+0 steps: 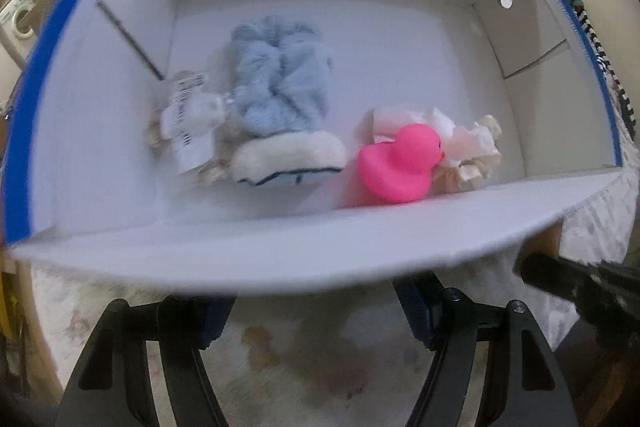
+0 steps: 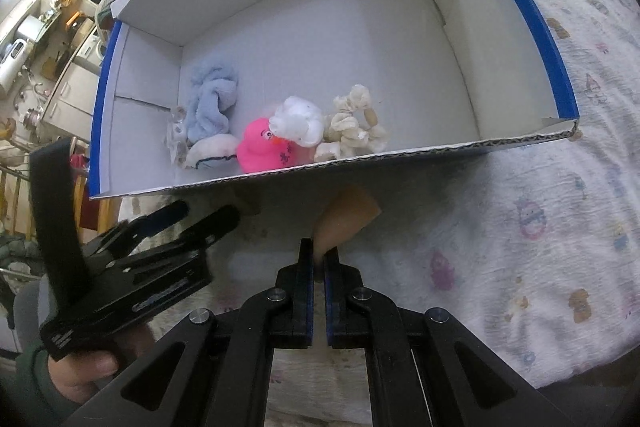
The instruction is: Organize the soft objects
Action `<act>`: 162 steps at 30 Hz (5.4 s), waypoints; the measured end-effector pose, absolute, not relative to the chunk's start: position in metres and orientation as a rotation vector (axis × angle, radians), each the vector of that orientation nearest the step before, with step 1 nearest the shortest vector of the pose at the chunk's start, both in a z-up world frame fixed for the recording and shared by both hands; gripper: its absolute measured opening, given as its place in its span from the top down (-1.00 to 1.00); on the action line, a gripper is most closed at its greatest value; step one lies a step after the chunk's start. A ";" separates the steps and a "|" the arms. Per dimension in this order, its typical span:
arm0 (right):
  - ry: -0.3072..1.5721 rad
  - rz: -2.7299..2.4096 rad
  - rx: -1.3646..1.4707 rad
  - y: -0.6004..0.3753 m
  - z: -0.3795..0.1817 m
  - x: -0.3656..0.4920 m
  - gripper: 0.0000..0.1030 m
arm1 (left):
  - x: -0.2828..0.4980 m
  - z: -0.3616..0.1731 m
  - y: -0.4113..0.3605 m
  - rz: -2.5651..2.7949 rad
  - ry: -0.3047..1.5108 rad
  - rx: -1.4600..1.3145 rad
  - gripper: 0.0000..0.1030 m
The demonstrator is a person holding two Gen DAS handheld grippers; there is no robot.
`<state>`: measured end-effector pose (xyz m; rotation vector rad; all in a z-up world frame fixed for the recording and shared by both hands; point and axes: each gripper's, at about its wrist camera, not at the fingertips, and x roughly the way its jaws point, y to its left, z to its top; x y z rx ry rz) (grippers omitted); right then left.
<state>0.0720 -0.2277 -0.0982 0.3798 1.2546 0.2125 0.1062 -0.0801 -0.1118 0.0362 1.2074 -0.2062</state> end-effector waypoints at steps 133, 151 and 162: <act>1.024 0.139 0.314 -0.224 -0.049 0.166 -1.00 | 0.162 -0.024 -0.049 -0.061 0.926 0.024 -0.18; 0.954 0.118 0.323 -0.226 -0.032 0.146 -1.00 | 0.143 -0.005 -0.038 -0.060 0.877 -0.009 -0.99; 0.916 0.108 0.294 -0.224 -0.016 0.108 -1.00 | 0.111 0.007 -0.022 -0.041 0.882 0.018 -0.99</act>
